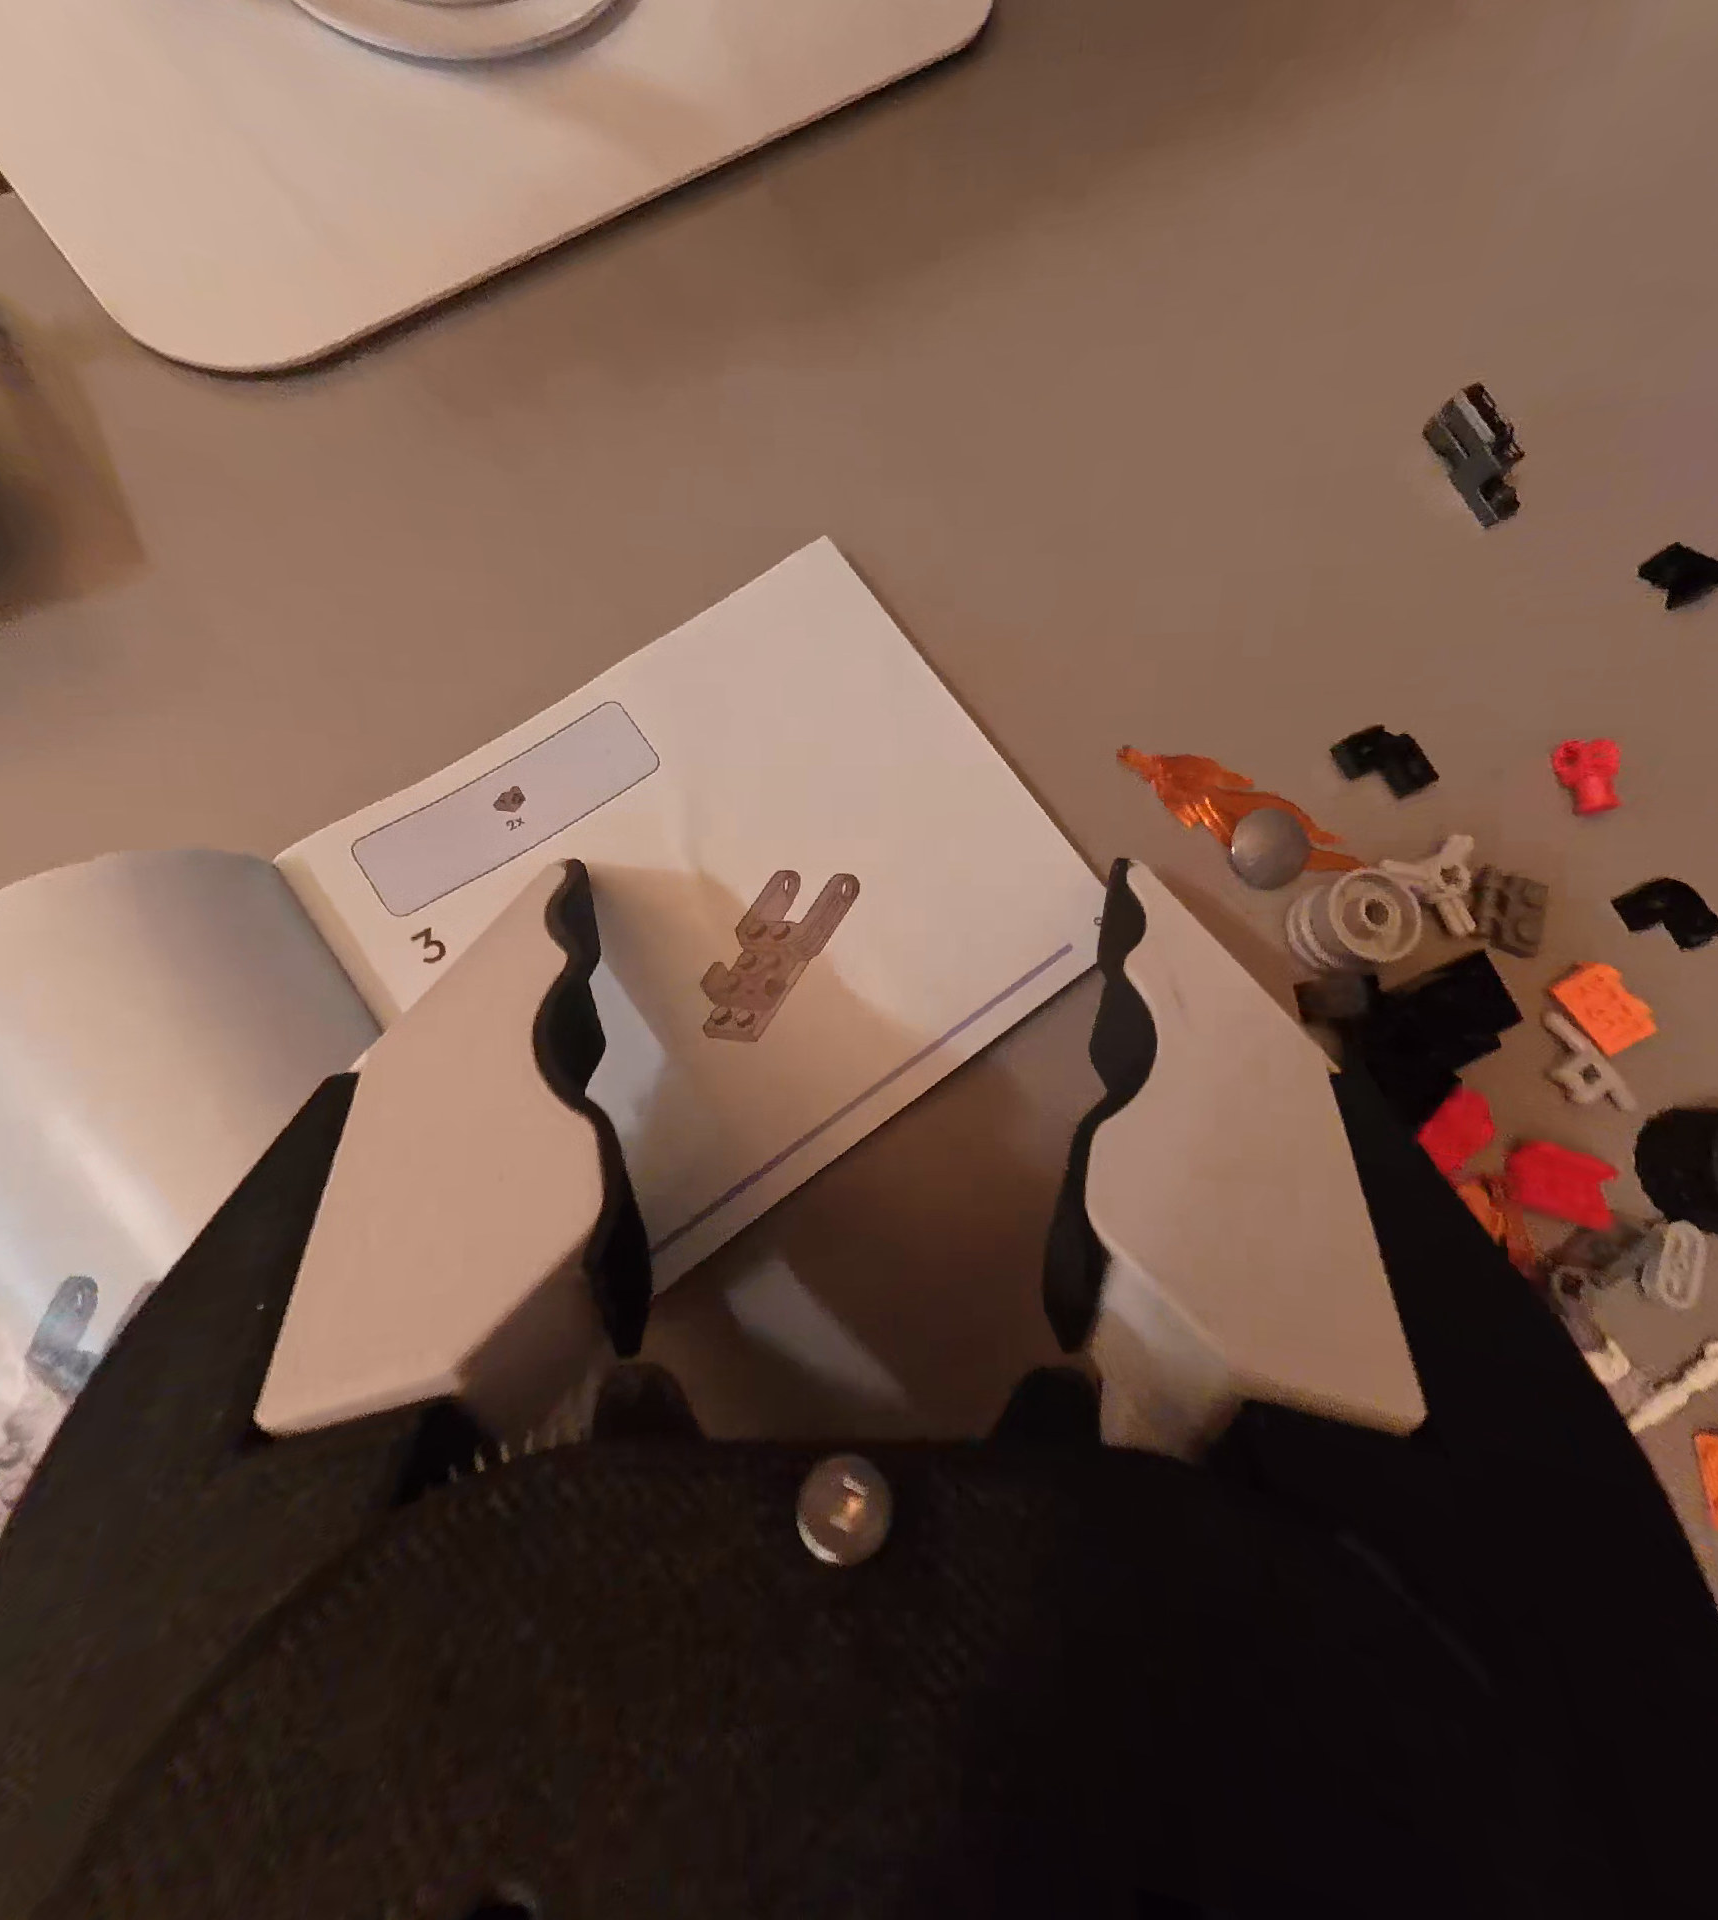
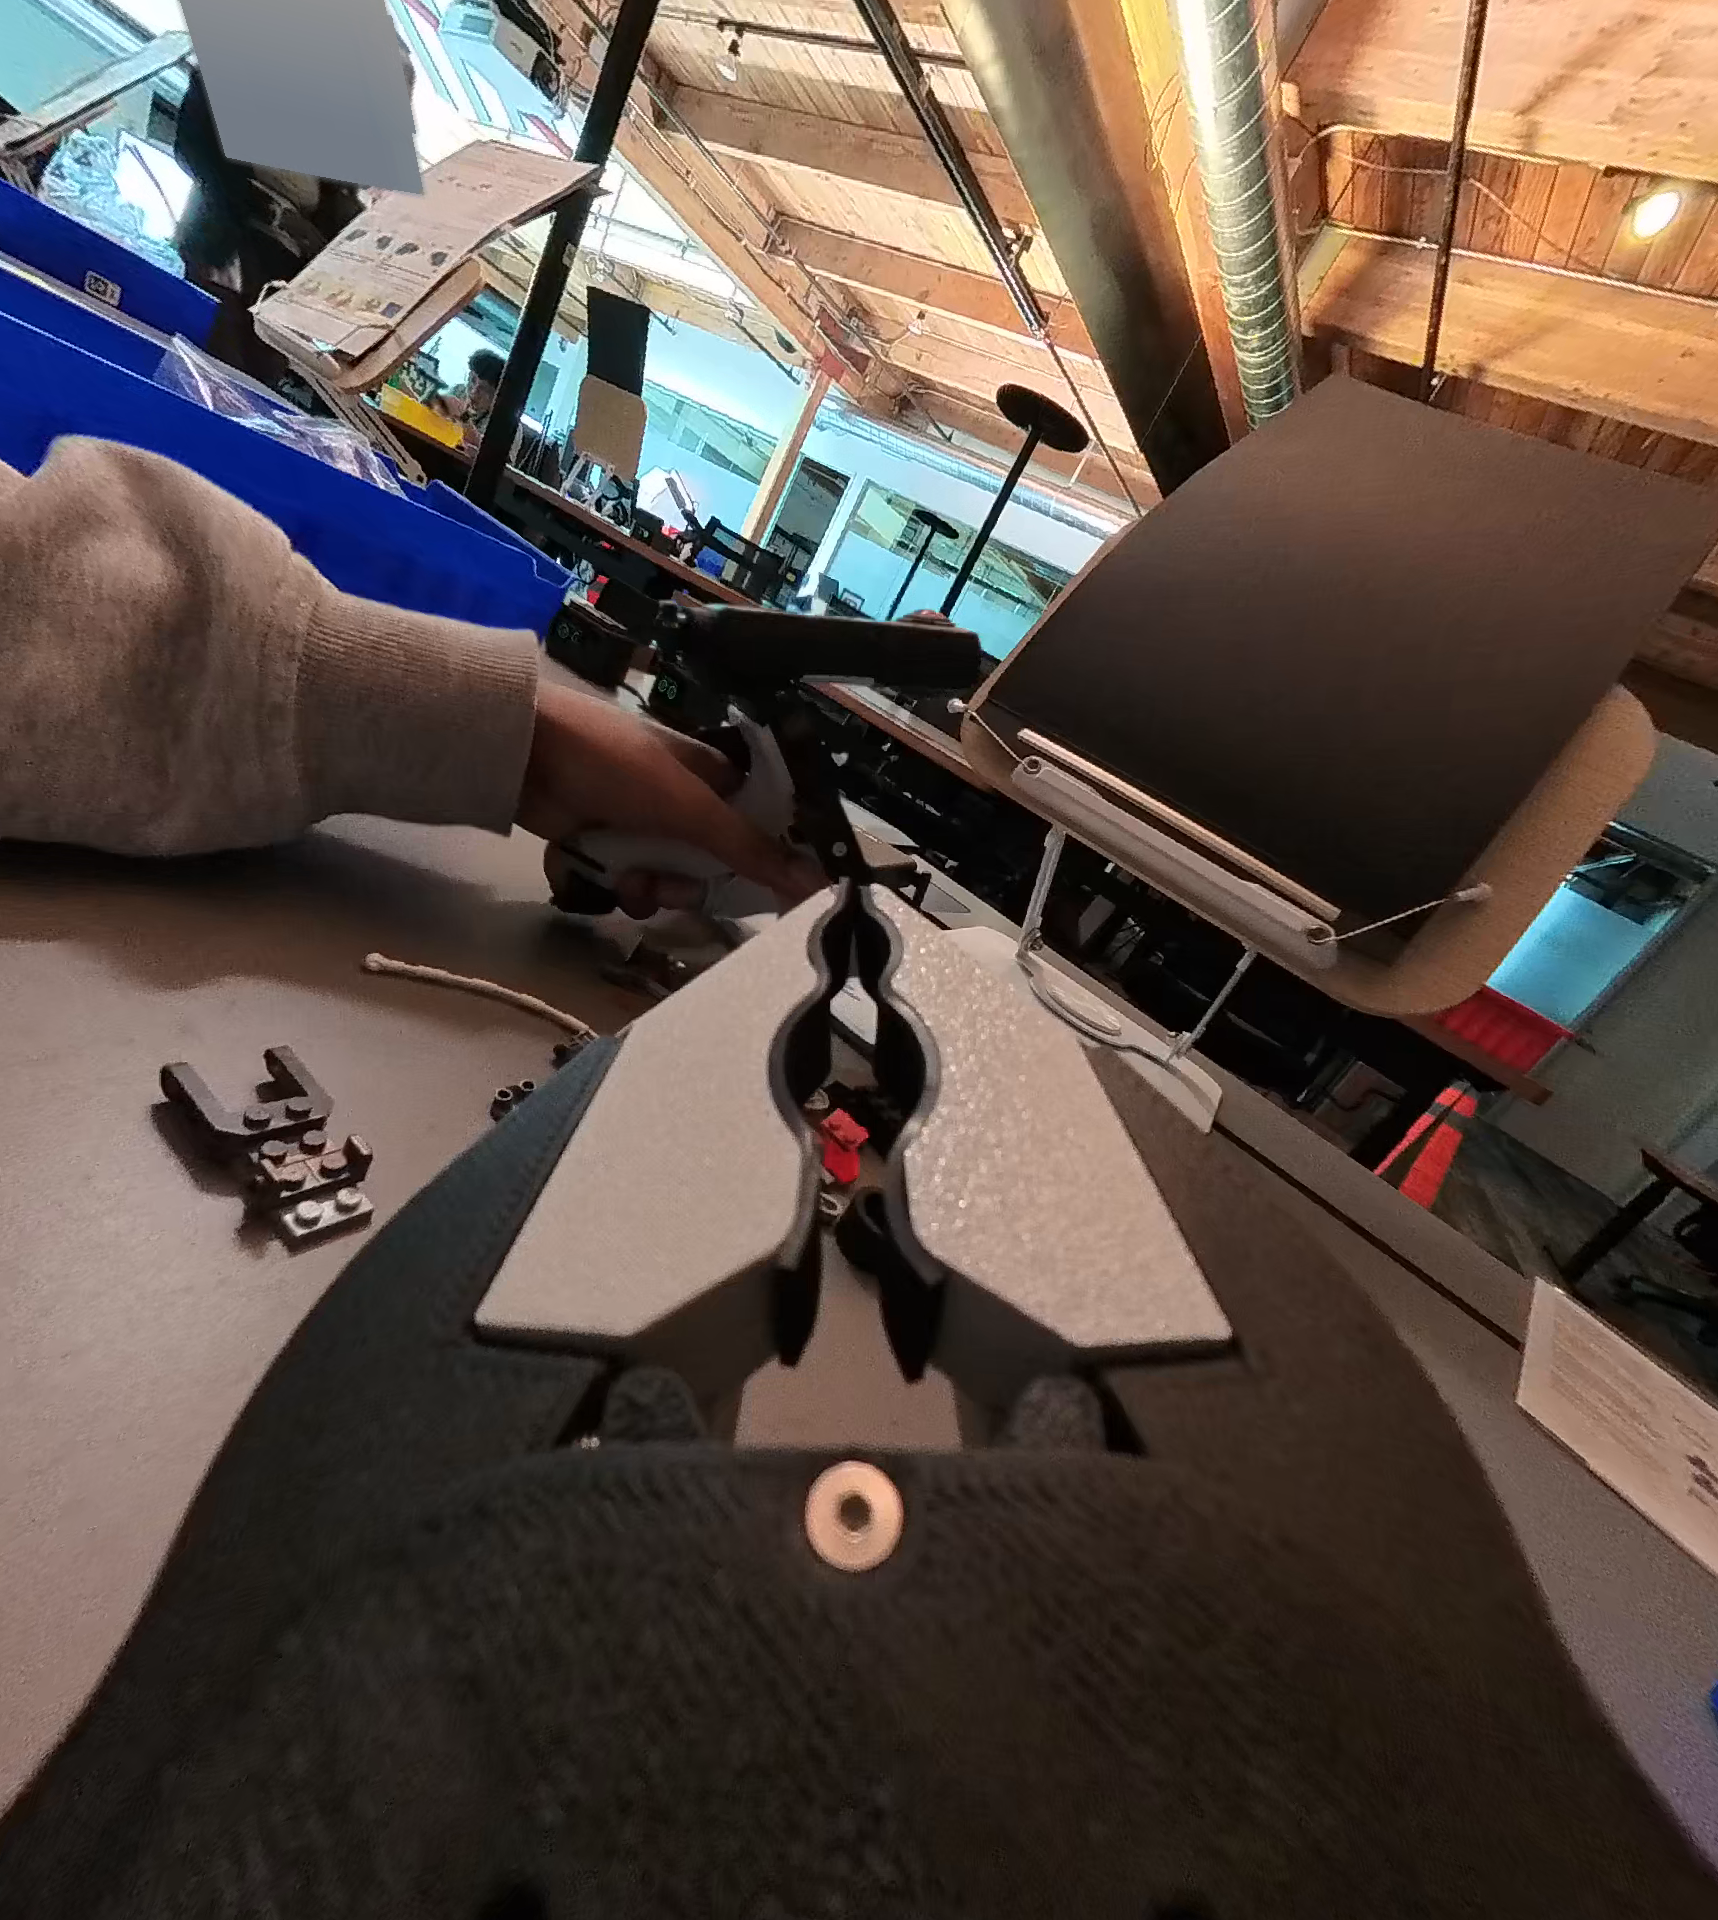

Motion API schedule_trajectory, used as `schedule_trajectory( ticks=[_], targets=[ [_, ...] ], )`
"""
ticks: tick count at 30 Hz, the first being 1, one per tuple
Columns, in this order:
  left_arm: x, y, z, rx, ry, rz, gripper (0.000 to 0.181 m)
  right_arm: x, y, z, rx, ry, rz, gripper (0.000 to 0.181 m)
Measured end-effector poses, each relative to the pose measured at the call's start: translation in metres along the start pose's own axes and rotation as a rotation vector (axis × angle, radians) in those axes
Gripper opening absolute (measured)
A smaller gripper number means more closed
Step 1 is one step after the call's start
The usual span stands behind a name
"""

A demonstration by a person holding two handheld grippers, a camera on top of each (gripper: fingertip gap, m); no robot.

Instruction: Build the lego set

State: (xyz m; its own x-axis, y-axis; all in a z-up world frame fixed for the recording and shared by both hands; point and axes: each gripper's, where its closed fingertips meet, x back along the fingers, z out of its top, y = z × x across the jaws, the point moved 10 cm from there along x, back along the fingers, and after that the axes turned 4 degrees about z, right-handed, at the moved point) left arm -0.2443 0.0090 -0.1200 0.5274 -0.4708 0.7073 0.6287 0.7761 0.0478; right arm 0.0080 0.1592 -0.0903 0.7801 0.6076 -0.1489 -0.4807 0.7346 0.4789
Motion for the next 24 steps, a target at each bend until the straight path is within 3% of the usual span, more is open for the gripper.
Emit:
schedule_trajectory(
  ticks=[3, 7, 10, 15, 22, 23, 24],
  targets=[
    [0.001, -0.0032, -0.0029, -0.032, -0.008, 0.071, 0.081, 0.0006, -0.0009, 0.0, 0.01, 0.0, 0.002, 0.0],
    [0.0004, -0.0026, -0.0032, -0.043, -0.008, 0.094, 0.078, 0.0008, -0.0013, -0.0002, 0.02, 0.0, 0.004, 0.0],
    [0.0004, -0.0059, -0.0026, -0.031, 0.004, 0.119, 0.048, 0.0008, -0.001, -0.0004, 0.024, -0.003, 0.005, 0.0],
    [-0.0002, -0.0041, -0.0025, -0.061, 0.004, 0.163, 0.014, 0.0012, -0.0002, -0.0008, 0.028, -0.006, 0.006, 0.0],
    [0.0002, -0.0038, -0.0018, -0.08, -0.002, 0.201, 0.003, 0.002, 0.0003, -0.0013, 0.04, -0.008, 0.009, 0.0],
    [0.0022, -0.004, -0.0016, -0.064, -0.003, 0.176, 0.004, 0.0023, 0.0005, -0.0012, 0.041, -0.008, 0.009, 0.0],
    [0.005, -0.0033, -0.0013, -0.052, 0.013, 0.143, 0.021, 0.0024, 0.0006, -0.0013, 0.042, -0.007, 0.009, 0.0]
  ],
)
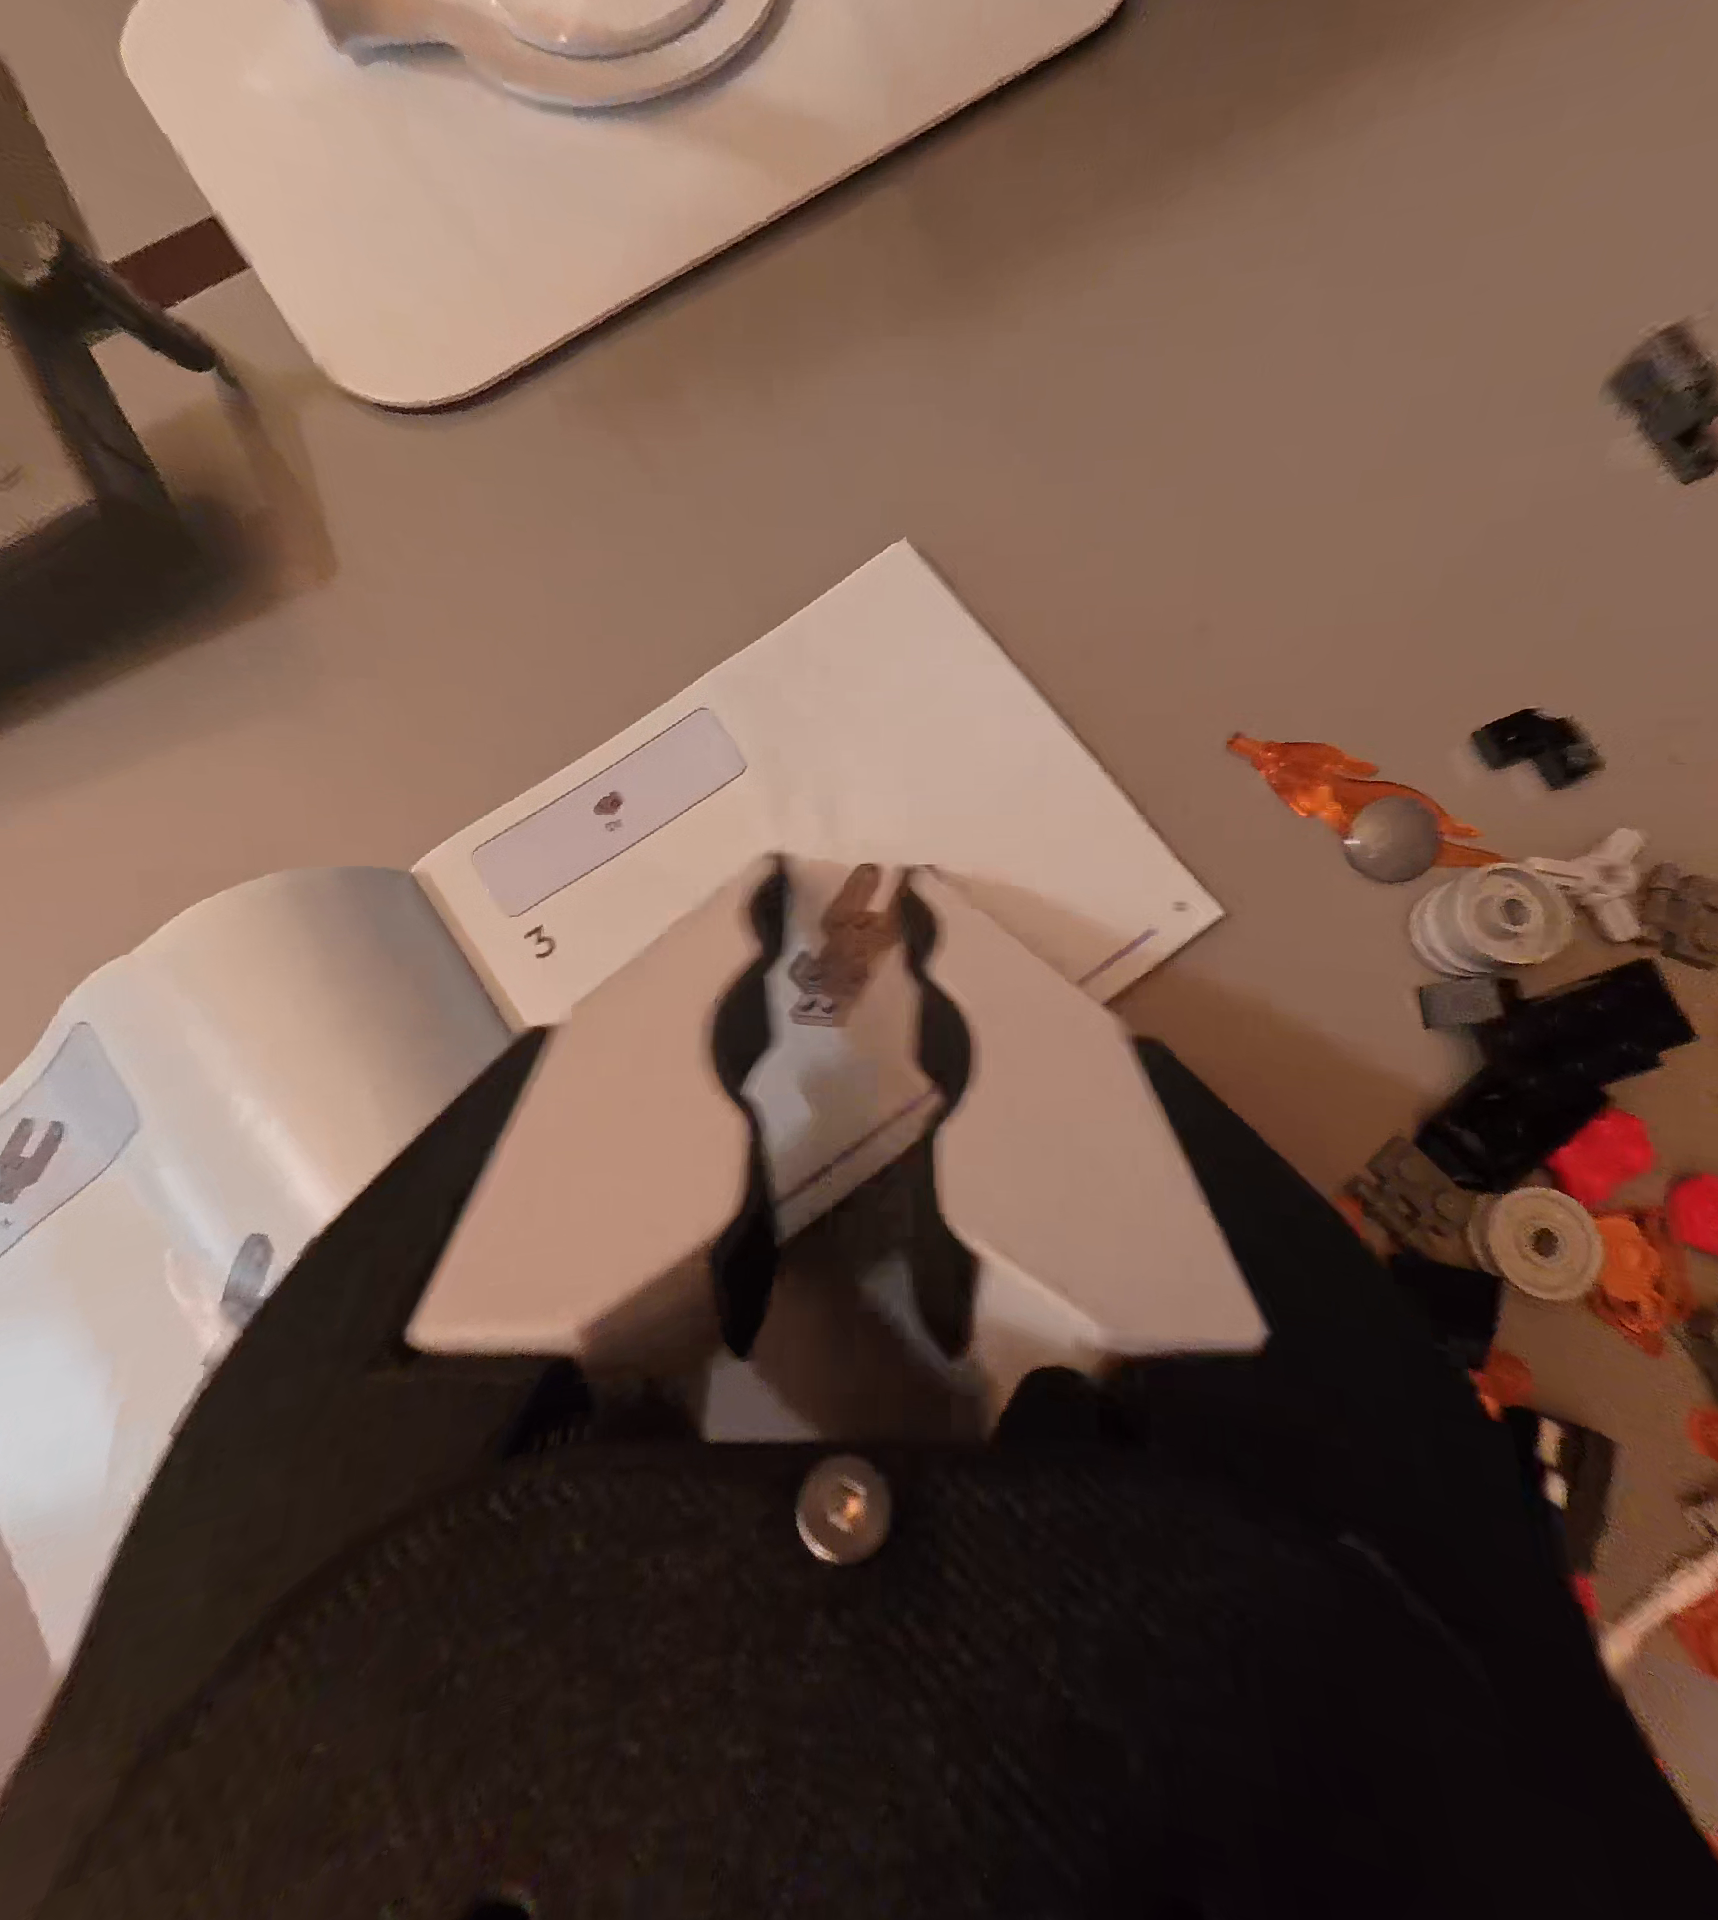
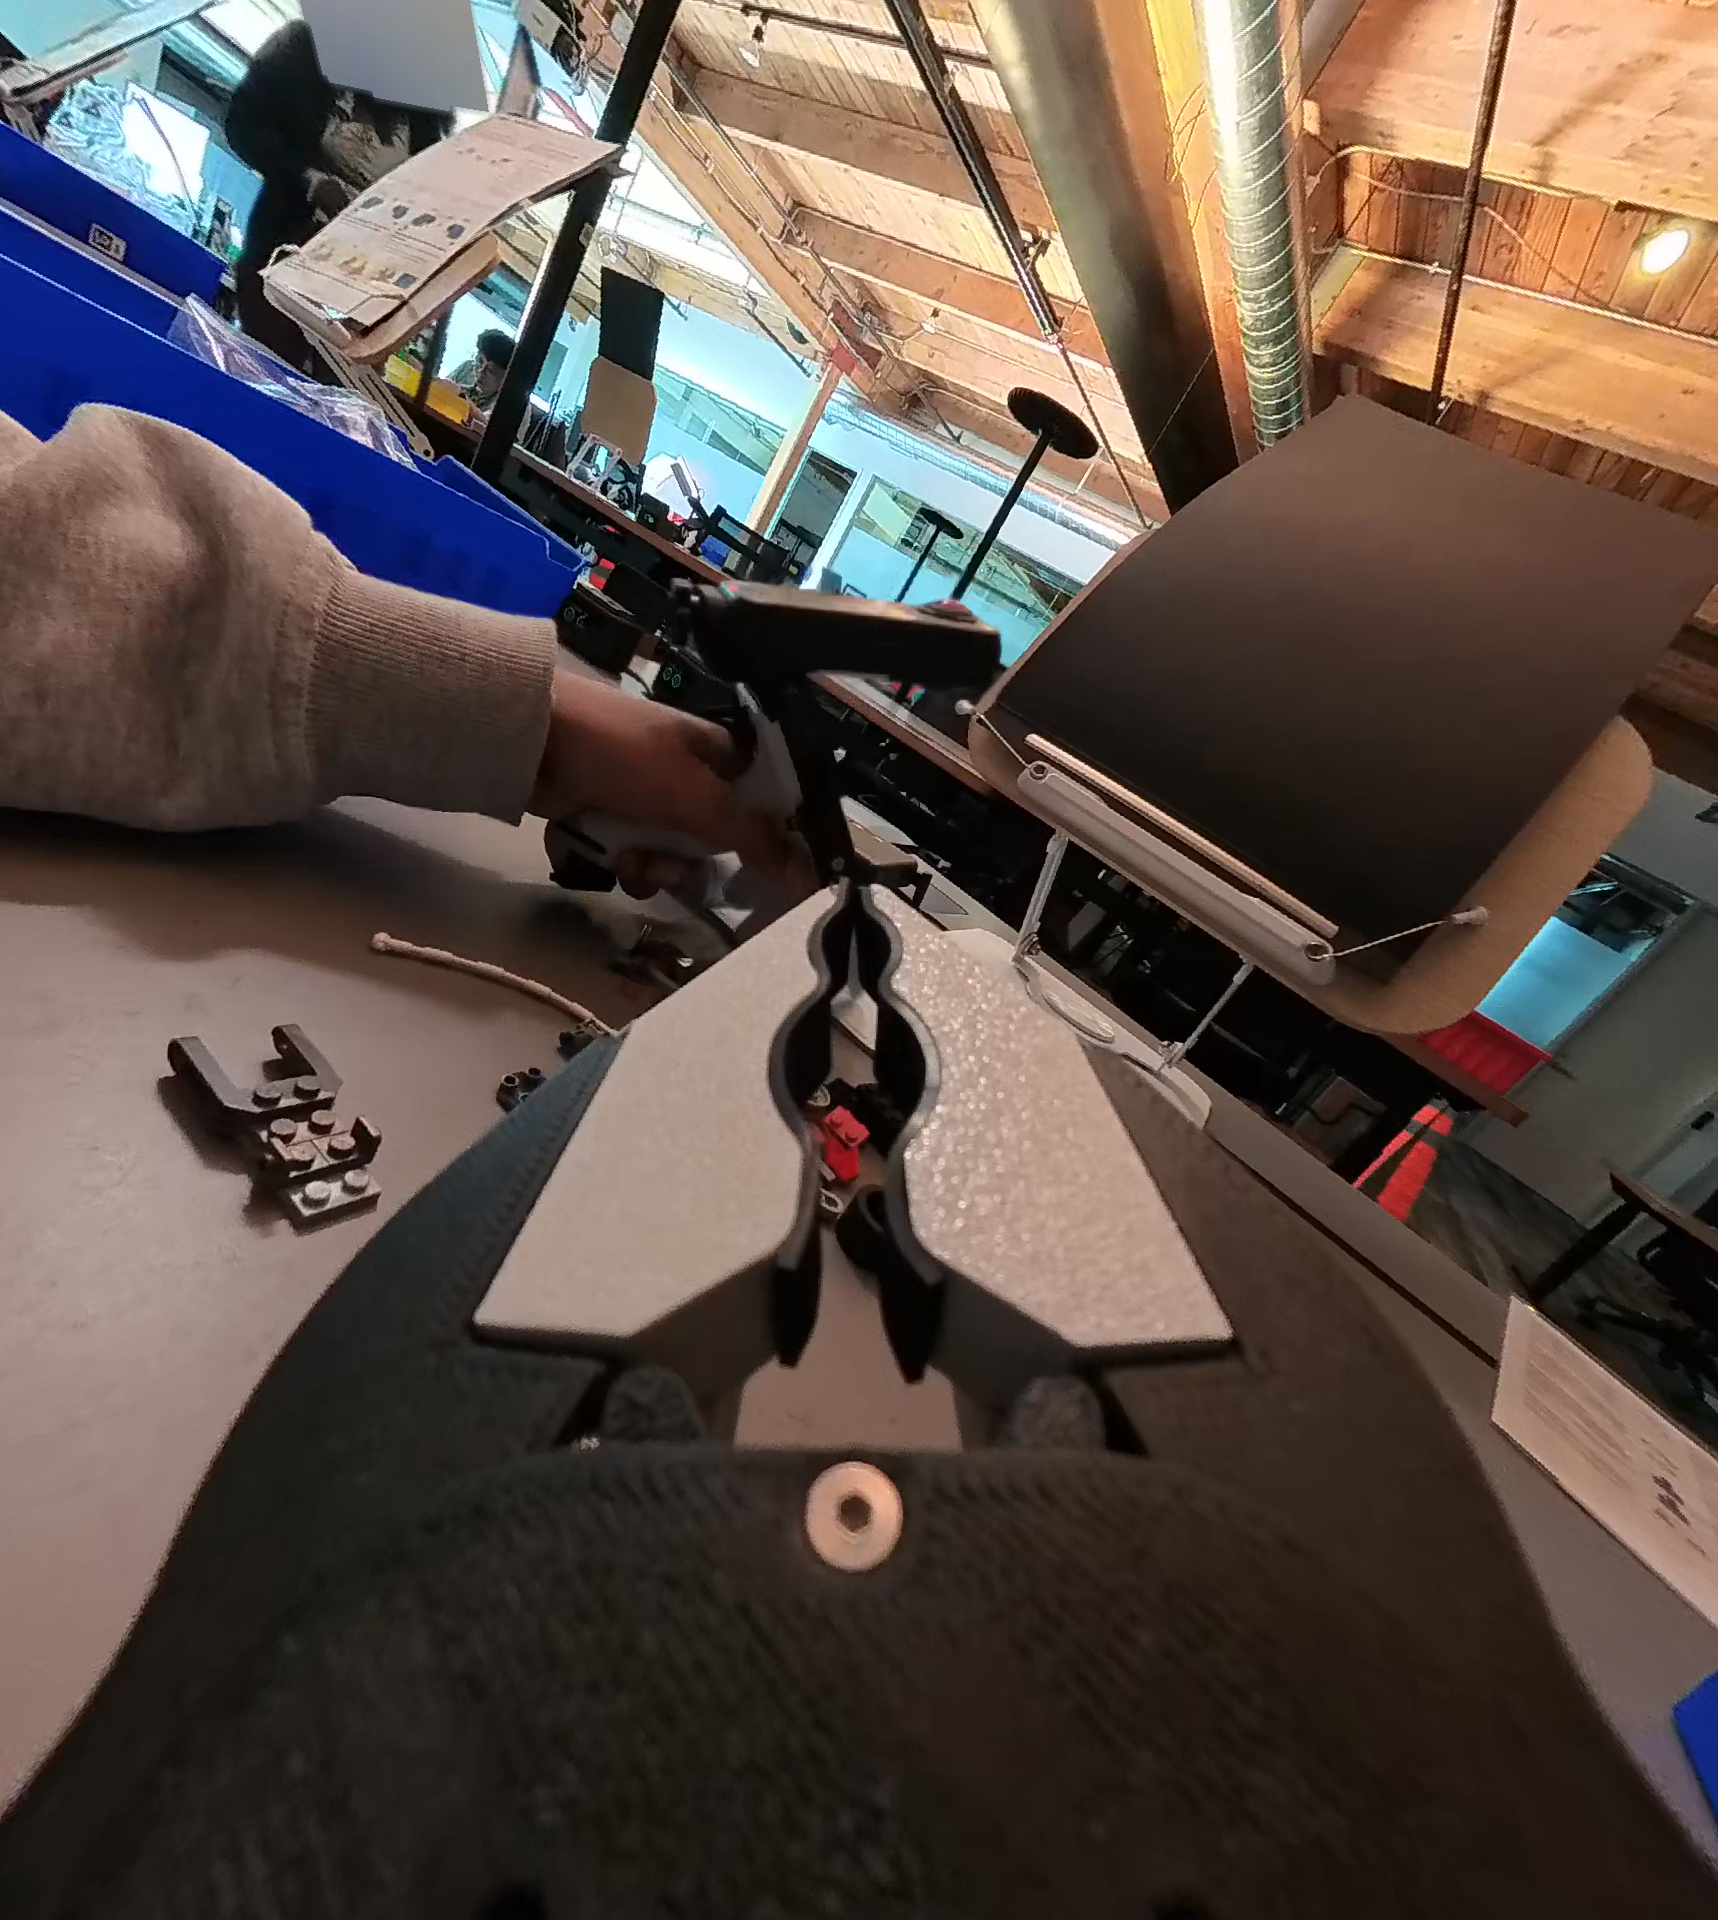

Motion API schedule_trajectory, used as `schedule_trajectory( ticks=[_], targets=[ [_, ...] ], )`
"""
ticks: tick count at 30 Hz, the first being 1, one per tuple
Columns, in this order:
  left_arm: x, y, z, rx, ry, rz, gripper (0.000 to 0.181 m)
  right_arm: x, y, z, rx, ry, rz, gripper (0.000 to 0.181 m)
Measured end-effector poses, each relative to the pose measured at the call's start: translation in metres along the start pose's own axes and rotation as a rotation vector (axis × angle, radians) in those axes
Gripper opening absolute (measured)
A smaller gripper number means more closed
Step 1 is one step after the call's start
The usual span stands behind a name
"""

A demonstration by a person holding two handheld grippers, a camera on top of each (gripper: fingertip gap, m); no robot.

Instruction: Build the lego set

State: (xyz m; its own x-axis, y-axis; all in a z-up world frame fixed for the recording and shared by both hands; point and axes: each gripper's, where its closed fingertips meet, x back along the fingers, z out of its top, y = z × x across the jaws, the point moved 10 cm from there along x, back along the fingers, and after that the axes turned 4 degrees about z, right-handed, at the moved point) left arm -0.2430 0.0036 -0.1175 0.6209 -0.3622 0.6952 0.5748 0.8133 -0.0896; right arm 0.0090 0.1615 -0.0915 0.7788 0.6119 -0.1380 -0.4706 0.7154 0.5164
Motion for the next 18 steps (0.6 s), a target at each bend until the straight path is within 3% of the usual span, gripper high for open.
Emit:
schedule_trajectory(
  ticks=[1, 2, 4, 6, 9, 14, 18],
  targets=[
    [0.003, 0.001, 0.001, 0.0, 0.017, -0.044, 0.053, 0.0, 0.0, 0.0, 0.001, 0.0, 0.0, 0.0],
    [0.005, 0.002, 0.002, -0.003, 0.029, -0.065, 0.074, 0.0, 0.0, 0.0, 0.001, -0.001, 0.001, 0.0],
    [0.005, 0.002, 0.003, -0.034, 0.036, -0.018, 0.093, 0.0, 0.001, 0.0, 0.003, -0.001, 0.002, 0.0],
    [-0.001, 0.002, -0.002, -0.089, 0.0, 0.052, 0.098, 0.001, 0.001, 0.0, 0.006, 0.001, 0.002, 0.0],
    [-0.004, -0.001, -0.004, 0.005, -0.017, -0.05, 0.079, 0.001, 0.001, 0.0, 0.012, 0.0, 0.004, 0.0],
    [-0.004, -0.003, -0.002, -0.002, -0.066, -0.043, 0.078, 0.001, 0.001, 0.0, 0.017, -0.005, 0.006, 0.0],
    [-0.004, -0.009, 0.002, -0.001, -0.105, -0.034, 0.063, 0.001, 0.001, 0.0, 0.024, -0.01, 0.008, 0.0]
  ],
)
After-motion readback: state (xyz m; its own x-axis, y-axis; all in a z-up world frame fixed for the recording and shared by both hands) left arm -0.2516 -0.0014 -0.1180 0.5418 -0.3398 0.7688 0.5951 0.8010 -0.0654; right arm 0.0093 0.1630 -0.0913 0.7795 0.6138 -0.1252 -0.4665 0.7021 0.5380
